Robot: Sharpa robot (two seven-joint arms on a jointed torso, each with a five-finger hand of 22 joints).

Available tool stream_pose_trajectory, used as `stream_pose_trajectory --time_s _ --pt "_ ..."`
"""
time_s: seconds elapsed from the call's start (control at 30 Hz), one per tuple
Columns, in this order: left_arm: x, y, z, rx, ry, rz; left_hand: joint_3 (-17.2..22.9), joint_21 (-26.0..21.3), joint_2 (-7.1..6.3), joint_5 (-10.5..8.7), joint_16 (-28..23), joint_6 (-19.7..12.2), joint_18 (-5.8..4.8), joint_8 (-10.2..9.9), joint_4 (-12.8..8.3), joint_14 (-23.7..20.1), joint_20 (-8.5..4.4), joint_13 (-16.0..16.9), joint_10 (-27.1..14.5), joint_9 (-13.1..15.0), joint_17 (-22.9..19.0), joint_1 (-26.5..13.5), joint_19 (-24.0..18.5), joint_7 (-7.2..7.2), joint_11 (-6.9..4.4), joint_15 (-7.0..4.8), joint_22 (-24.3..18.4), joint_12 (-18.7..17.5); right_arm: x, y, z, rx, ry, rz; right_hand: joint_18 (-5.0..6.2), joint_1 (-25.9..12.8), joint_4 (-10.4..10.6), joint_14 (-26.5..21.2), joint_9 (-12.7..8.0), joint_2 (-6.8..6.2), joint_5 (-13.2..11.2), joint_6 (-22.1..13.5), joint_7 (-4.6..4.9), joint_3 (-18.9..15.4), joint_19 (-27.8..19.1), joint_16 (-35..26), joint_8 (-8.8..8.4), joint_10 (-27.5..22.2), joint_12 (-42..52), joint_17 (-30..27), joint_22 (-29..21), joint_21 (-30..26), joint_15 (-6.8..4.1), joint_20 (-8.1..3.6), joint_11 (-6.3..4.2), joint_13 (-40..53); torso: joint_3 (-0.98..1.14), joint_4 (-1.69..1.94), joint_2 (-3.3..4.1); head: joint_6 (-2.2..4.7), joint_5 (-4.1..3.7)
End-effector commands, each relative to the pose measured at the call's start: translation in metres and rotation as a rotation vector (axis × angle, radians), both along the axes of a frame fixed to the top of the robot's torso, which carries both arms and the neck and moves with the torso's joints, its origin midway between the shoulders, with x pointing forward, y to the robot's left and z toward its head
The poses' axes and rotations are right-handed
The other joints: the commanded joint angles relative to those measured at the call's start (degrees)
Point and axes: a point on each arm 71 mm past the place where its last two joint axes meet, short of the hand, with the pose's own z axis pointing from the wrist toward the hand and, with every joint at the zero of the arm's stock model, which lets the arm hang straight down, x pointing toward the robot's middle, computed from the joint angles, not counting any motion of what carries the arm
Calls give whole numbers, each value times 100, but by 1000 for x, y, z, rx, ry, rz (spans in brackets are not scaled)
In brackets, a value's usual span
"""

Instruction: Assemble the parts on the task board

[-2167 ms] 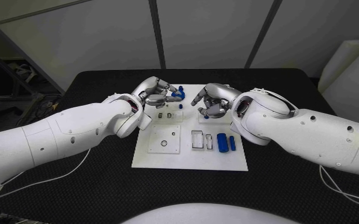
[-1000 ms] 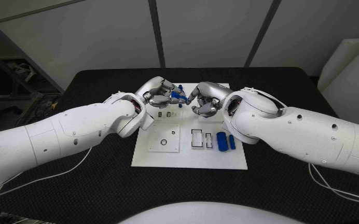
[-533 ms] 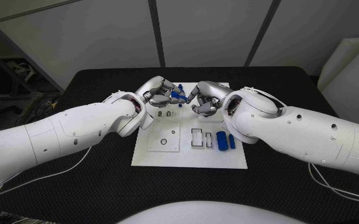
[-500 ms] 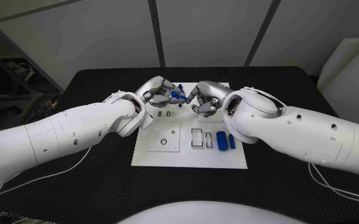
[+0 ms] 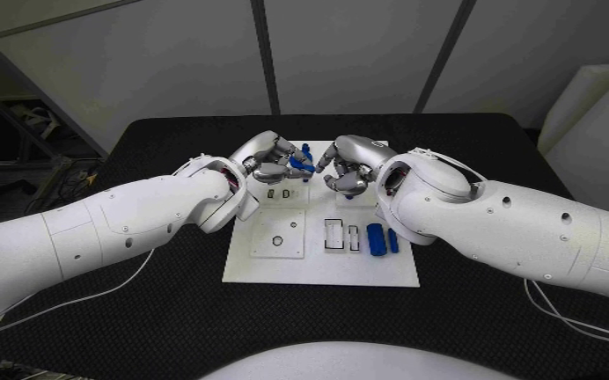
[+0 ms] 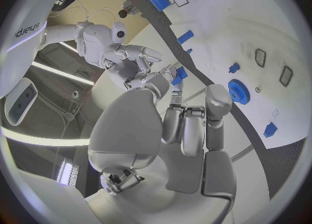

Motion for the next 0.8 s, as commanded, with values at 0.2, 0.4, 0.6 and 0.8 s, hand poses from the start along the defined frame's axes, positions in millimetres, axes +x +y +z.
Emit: stream_pose_trajectory --time_s 0.2,0.4,0.6,0.8 --pt "-2 -8 -1 12 3 -35 -24 -21 75 23 -20 237 -410 -7 -14 436 12 846 -17 214 1033 5 -35 -142 -6 -38 -8 -31 -4 10 8 32 -48 44 -41 -77 -19 339 -5 6 7 3 -12 17 603 26 -23 50 39 218 1509 36 25 55 13 18 -1 1 0 0 -6" --pt "-3 -9 0 9 -1 -37 -24 -21 75 23 -20 237 -410 -7 -14 436 12 846 -17 214 1033 5 -35 -142 -6 -38 -8 -31 -6 15 7 27 -30 63 -41 -108 -24 342 -4 8 -19 9 -12 14 603 37 -22 55 54 229 1509 36 26 56 14 32 -2 4 1 -6 -7" --pt "-3 -10 0 7 -7 -37 -28 -21 81 23 -18 228 -411 -16 -15 436 14 852 -12 208 1037 5 -35 -139 -3 -36 -6 -23 -6 19 6 22 -14 76 -41 -134 -28 344 -4 15 -46 15 -12 13 603 48 -21 56 61 240 1509 36 27 57 15 39 -2 4 2 -4 -5" --pt "-2 -7 0 9 -12 -26 -23 -13 101 26 -14 237 -413 -15 -21 439 15 862 -1 206 1044 18 -28 -139 -4 -35 3 -7 -4 12 7 37 -35 41 -41 -156 -32 341 -1 26 -64 32 -16 15 603 44 -15 55 64 231 1509 36 27 58 12 43 -1 3 -1 -10 18"
